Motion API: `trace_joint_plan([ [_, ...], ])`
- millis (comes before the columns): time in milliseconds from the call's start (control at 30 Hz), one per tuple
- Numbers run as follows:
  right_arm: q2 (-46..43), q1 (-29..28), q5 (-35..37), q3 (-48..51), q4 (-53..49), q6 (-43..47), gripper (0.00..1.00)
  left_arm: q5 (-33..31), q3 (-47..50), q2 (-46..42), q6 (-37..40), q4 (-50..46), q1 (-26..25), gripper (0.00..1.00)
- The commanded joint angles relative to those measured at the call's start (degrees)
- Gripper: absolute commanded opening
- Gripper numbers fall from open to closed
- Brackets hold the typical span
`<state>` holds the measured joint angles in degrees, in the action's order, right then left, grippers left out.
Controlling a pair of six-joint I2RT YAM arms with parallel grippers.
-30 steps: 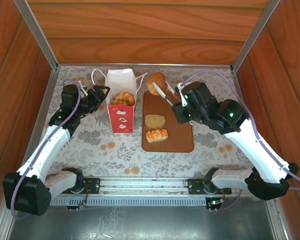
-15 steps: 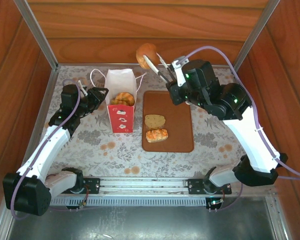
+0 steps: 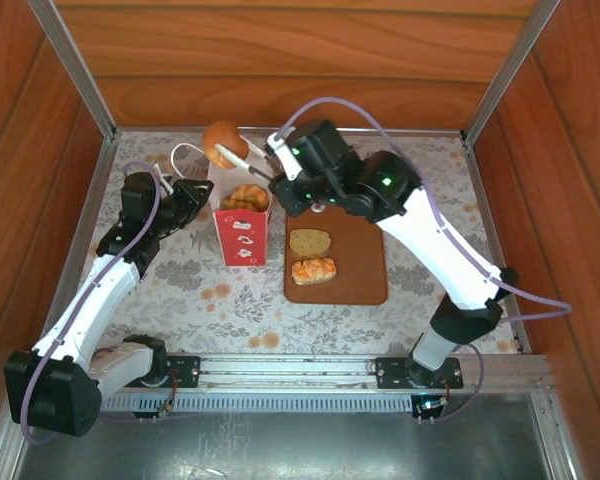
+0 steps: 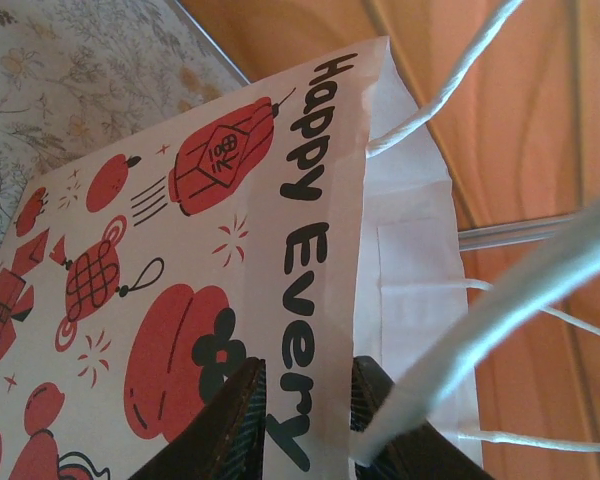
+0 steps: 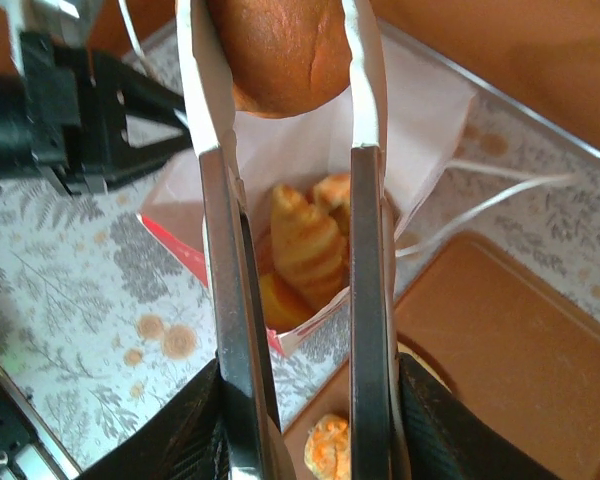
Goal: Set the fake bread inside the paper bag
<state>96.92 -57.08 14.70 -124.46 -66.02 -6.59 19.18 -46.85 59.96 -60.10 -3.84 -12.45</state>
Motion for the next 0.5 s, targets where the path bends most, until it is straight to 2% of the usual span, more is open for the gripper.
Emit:
trace_joint_plan([
  [0, -0.2, -0.4, 2.0, -0.2, -0.8, -1.4, 0.42, -1.1, 0.7, -1.3, -0.7, 0.3, -0.3, 0.27],
  [200, -1.3, -0.4, 3.8, 5.4, -0.4, -3.3, 0.43, -1.6, 0.6, -1.5, -0.5, -0.2, -0.2, 0.26],
  [467, 0.6, -0.4, 6.5, 5.6, -1.7, -4.1, 0.48, -1.6, 0.6, -1.8, -0.4, -0.6, -0.2, 0.26],
])
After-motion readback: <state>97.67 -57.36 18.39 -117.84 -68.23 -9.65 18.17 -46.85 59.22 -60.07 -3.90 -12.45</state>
